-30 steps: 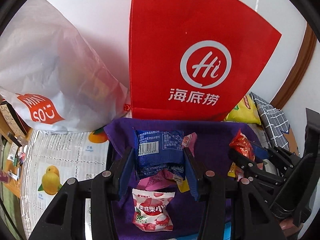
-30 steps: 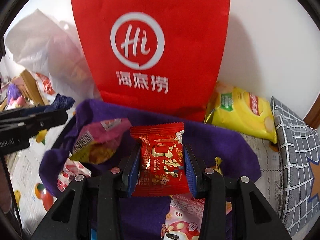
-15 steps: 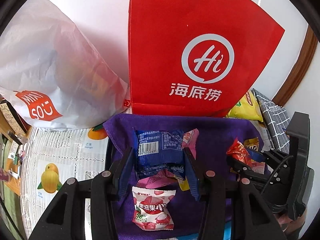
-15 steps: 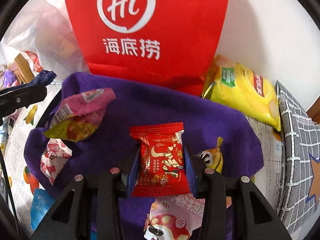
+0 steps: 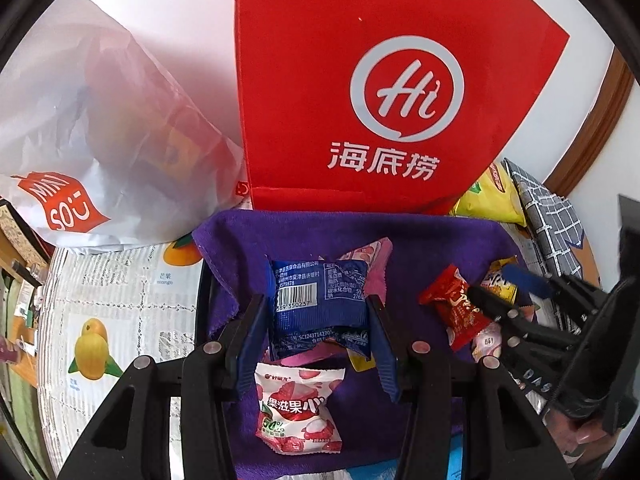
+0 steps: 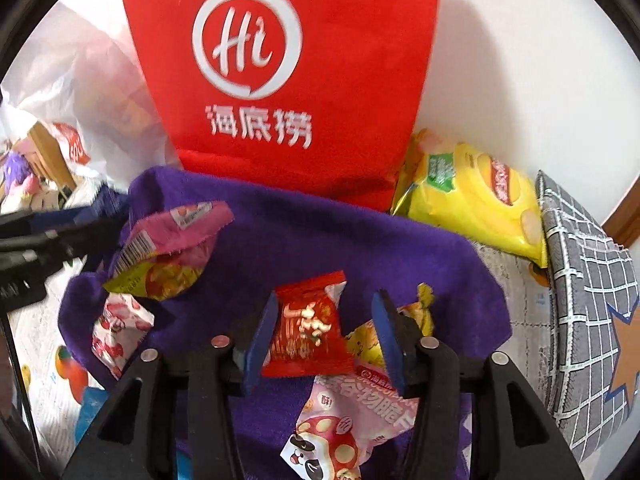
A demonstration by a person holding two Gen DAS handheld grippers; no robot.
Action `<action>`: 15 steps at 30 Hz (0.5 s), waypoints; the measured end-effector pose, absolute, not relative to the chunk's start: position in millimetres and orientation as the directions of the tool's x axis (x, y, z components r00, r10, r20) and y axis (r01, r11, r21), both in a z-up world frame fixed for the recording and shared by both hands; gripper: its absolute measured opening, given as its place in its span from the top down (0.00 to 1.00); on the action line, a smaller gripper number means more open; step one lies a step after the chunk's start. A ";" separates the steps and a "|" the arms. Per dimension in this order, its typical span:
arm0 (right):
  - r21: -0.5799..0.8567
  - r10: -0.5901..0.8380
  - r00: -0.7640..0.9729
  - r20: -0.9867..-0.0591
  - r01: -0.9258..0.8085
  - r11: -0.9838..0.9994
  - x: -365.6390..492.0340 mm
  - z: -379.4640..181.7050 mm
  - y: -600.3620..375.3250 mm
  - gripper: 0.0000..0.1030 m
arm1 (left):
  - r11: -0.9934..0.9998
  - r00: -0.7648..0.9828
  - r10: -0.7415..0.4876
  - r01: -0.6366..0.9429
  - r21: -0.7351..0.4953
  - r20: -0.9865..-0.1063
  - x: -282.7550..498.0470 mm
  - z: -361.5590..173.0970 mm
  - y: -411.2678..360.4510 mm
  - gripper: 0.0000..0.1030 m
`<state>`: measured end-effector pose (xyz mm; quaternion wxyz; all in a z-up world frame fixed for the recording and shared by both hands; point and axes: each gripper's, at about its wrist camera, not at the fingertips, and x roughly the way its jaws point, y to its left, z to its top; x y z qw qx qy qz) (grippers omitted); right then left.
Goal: Organize snacks
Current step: 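Open the right tool dropping the red packet while the left tool opens dropping the blue packet onto the towel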
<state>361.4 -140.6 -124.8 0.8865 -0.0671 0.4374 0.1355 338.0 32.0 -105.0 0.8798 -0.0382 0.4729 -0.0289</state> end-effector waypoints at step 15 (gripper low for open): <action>0.041 0.202 0.619 -0.759 -0.265 0.963 358.8 -102.3 -147.6 0.46 | 0.996 0.514 -0.087 0.034 -0.081 -0.853 340.1 -113.6 24.3 0.52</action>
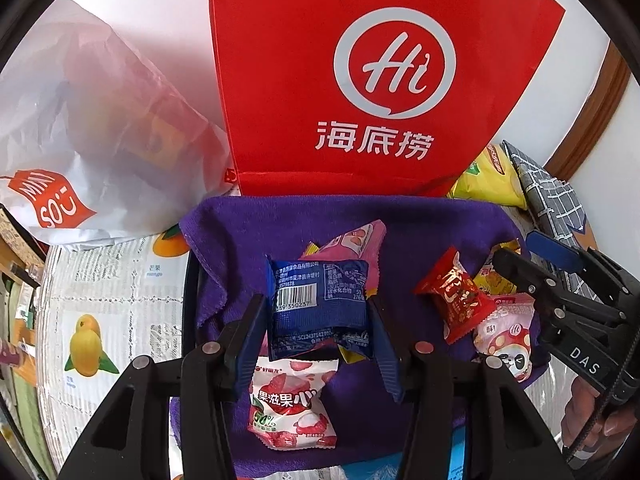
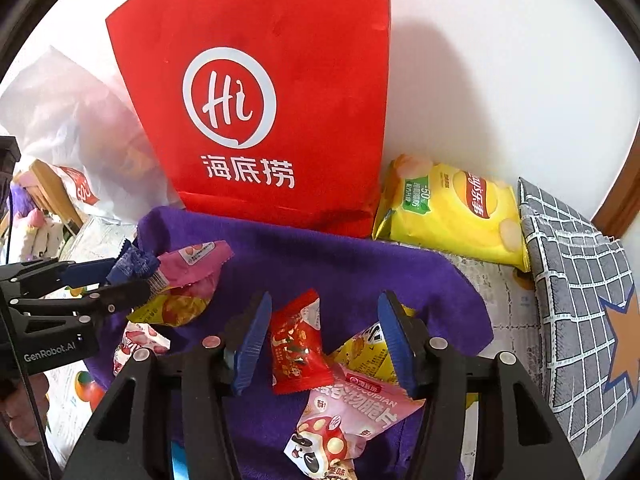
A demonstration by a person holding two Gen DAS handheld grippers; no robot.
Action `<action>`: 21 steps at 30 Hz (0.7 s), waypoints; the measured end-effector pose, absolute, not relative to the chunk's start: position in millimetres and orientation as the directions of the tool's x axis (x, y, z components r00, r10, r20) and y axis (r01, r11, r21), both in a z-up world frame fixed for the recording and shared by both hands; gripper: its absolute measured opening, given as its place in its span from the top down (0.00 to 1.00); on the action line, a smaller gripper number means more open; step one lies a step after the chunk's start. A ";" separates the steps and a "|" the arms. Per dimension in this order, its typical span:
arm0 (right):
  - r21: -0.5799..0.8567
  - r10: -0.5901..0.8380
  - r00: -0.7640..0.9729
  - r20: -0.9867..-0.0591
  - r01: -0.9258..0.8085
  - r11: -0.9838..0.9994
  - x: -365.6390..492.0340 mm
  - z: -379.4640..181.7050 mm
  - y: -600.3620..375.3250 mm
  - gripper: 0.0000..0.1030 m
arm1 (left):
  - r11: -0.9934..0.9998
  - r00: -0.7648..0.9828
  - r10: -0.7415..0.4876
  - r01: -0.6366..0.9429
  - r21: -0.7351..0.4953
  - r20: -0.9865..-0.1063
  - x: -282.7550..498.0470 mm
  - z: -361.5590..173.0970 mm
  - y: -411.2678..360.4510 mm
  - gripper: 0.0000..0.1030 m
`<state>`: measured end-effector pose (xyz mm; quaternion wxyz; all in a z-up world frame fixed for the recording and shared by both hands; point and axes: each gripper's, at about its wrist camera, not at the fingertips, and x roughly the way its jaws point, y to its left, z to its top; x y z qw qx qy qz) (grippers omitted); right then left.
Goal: Organize snacks
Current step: 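Open the right tool dropping the red packet while the left tool opens dropping the blue packet onto the towel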
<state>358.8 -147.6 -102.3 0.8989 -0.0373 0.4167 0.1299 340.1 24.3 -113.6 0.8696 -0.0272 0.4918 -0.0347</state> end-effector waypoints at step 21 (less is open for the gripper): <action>0.023 0.199 0.615 -0.763 -0.281 0.959 356.6 -106.8 -139.6 0.44 | 0.997 0.498 -0.075 0.044 -0.061 -0.864 342.1 -117.3 21.5 0.49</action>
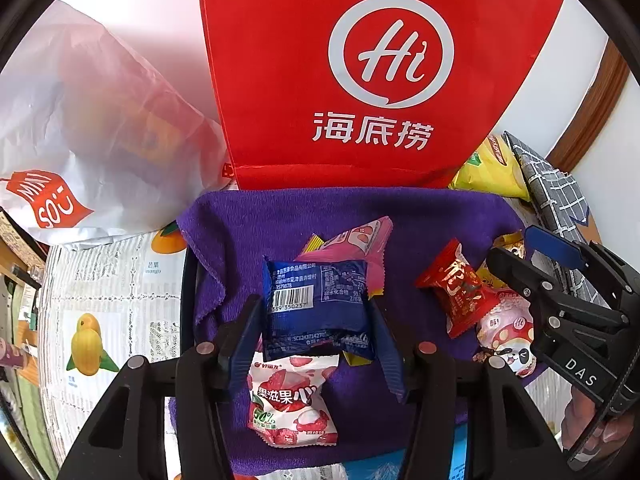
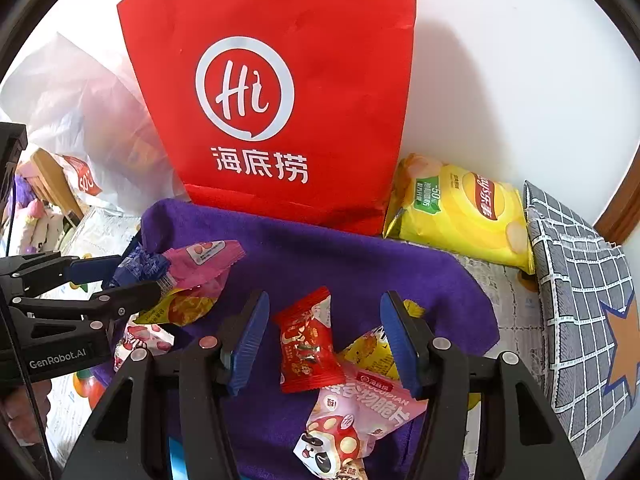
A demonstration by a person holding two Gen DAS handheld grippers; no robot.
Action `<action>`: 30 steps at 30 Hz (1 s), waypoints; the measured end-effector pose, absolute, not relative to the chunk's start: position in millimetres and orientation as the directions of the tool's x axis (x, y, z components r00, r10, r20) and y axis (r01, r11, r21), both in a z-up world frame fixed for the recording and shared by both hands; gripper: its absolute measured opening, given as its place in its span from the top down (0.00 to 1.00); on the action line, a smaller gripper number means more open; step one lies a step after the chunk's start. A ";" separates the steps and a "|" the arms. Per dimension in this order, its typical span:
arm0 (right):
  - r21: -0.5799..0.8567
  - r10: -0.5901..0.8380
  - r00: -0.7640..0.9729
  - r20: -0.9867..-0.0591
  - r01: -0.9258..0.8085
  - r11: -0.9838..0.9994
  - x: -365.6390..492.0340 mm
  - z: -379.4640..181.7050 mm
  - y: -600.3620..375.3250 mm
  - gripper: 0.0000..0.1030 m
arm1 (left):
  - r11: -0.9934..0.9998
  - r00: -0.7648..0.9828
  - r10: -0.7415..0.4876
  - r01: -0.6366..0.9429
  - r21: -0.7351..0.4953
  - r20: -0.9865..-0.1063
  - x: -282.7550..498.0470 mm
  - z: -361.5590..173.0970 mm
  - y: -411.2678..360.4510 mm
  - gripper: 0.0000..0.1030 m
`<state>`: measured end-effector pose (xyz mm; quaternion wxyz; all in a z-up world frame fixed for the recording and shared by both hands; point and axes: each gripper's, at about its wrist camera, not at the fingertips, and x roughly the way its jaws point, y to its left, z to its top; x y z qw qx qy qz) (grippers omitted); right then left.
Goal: Organize snacks
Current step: 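Open the right tool dropping the red packet while the left tool opens dropping the blue packet onto the towel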
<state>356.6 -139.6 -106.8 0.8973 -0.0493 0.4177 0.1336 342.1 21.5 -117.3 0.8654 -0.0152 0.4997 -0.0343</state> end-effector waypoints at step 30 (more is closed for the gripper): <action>0.083 0.229 0.644 -0.730 -0.249 0.965 348.4 -89.9 -152.4 0.25 | 0.991 0.543 -0.134 0.077 -0.109 -0.829 336.1 -98.5 17.0 0.33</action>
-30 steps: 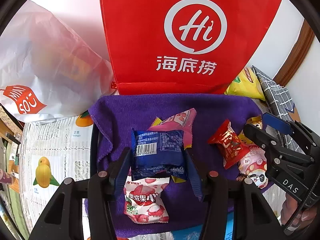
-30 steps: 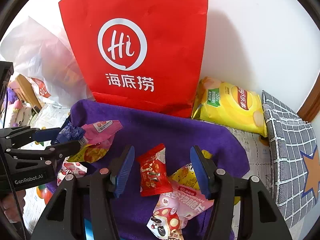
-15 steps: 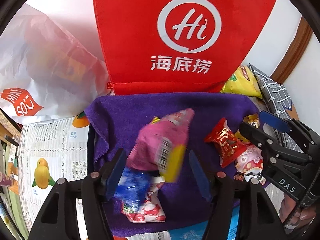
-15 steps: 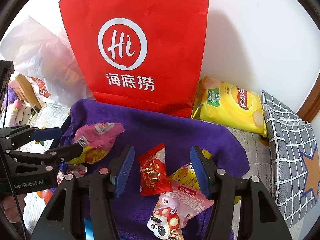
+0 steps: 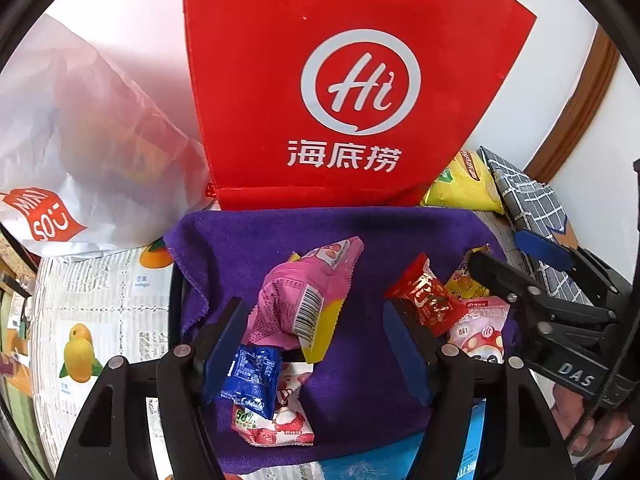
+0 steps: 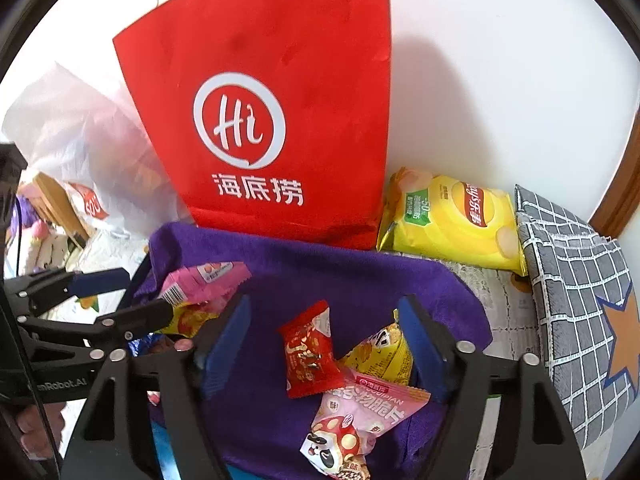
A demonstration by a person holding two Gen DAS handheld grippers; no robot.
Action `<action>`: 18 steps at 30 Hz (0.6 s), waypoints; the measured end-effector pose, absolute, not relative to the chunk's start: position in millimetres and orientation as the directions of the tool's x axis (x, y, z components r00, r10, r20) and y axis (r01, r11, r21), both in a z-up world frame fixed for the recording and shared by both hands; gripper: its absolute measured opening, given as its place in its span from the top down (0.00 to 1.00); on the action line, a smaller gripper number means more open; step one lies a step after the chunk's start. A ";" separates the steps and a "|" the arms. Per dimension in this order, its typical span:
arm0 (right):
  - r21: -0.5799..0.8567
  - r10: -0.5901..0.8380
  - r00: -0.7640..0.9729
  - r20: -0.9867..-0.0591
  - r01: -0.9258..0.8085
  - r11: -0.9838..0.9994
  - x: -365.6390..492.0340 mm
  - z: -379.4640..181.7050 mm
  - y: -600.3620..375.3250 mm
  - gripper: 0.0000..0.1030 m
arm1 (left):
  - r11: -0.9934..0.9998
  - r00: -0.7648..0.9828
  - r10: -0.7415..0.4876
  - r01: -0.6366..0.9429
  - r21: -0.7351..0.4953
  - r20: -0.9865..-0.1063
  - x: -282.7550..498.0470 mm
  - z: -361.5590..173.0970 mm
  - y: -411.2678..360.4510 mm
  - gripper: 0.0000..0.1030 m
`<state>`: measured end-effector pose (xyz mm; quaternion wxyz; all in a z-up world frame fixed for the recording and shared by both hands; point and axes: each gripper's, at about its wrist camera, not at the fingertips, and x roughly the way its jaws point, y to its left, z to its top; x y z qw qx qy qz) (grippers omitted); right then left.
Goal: Organize snacks
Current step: 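Open the right tool dropping the red packet while the left tool opens dropping the blue packet onto the towel, then move both tools back toward the loose snacks beside the blue tissue pack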
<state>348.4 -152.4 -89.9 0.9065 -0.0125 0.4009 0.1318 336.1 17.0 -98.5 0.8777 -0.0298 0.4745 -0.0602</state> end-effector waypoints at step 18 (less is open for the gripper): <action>-0.030 0.133 0.776 -0.616 -0.192 0.981 278.6 -57.9 -153.0 0.16 | 0.986 0.653 -0.147 0.037 -0.163 -0.743 309.2 -52.2 30.2 0.26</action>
